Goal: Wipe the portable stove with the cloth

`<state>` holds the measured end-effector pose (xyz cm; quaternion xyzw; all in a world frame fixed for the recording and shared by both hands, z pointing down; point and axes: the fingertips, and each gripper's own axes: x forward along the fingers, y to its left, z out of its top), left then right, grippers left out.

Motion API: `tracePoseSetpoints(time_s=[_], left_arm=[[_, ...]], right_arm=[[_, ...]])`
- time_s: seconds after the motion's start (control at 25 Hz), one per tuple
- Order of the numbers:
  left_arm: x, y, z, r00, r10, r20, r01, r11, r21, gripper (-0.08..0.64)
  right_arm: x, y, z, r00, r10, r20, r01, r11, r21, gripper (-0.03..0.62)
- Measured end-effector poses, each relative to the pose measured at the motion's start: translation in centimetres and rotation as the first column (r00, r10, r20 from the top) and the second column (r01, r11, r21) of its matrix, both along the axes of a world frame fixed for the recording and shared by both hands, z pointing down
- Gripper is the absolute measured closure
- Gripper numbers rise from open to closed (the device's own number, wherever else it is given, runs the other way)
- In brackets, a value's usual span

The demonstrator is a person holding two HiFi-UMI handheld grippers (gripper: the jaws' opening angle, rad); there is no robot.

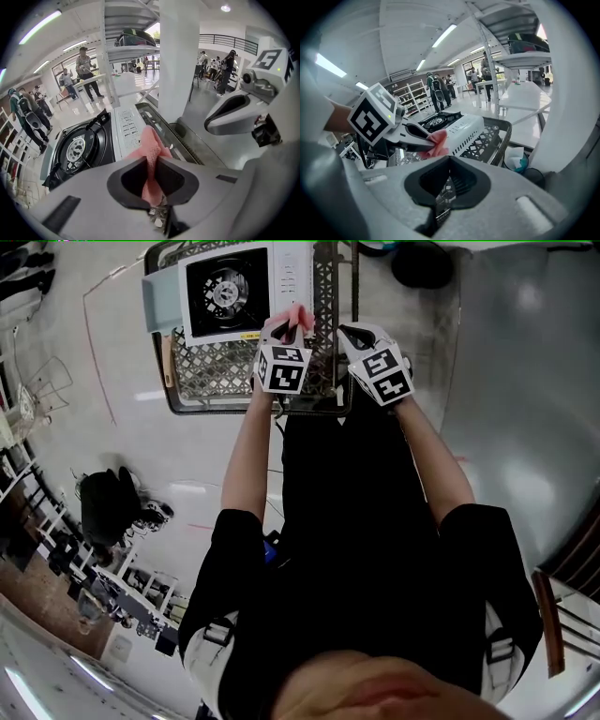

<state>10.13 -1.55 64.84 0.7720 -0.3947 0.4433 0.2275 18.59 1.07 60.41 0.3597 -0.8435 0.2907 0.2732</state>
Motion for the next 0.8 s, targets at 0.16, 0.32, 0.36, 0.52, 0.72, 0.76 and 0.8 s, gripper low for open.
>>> tracePoseSetpoints(time_s=[0.16, 0.32, 0.36, 0.52, 0.72, 0.76, 0.8], left_arm=[[-0.1, 0.3, 0.1, 1.000, -0.019, -0.012, 0.019, 1.000, 0.001, 0.523], [-0.3, 0.1, 0.2, 0.999, -0.025, -0.043, 0.025, 1.000, 0.003, 0.523], [-0.3, 0.0, 0.3, 0.998, -0.029, -0.054, 0.029, 1.000, 0.003, 0.523], [-0.7, -0.1, 0.4, 0.993, -0.058, -0.100, 0.059, 0.998, 0.006, 0.523], [-0.6, 0.1, 0.3, 0.994, -0.028, -0.106, 0.030, 0.999, 0.015, 0.521], [-0.6, 0.2, 0.3, 0.993, -0.029, -0.116, 0.031, 0.999, 0.017, 0.520], [-0.7, 0.2, 0.3, 0.992, -0.027, -0.124, 0.029, 0.999, 0.019, 0.520]], right_arm=[[-0.2, -0.5, -0.2, 1.000, -0.004, -0.004, 0.005, 1.000, 0.026, 0.589], [-1.8, -1.5, -0.2, 0.999, -0.039, 0.007, 0.039, 0.999, 0.017, 0.589], [-2.2, -2.0, -0.1, 0.999, -0.048, 0.005, 0.048, 0.999, 0.024, 0.589], [-4.8, -3.9, -0.6, 0.994, -0.102, 0.028, 0.101, 0.995, 0.018, 0.524], [-7.3, -4.9, 0.1, 0.984, -0.175, 0.034, 0.176, 0.984, -0.029, 0.491], [-7.6, -4.8, 0.3, 0.982, -0.182, 0.043, 0.184, 0.982, -0.052, 0.489], [-8.0, -4.7, 0.6, 0.981, -0.189, 0.054, 0.193, 0.978, -0.076, 0.483]])
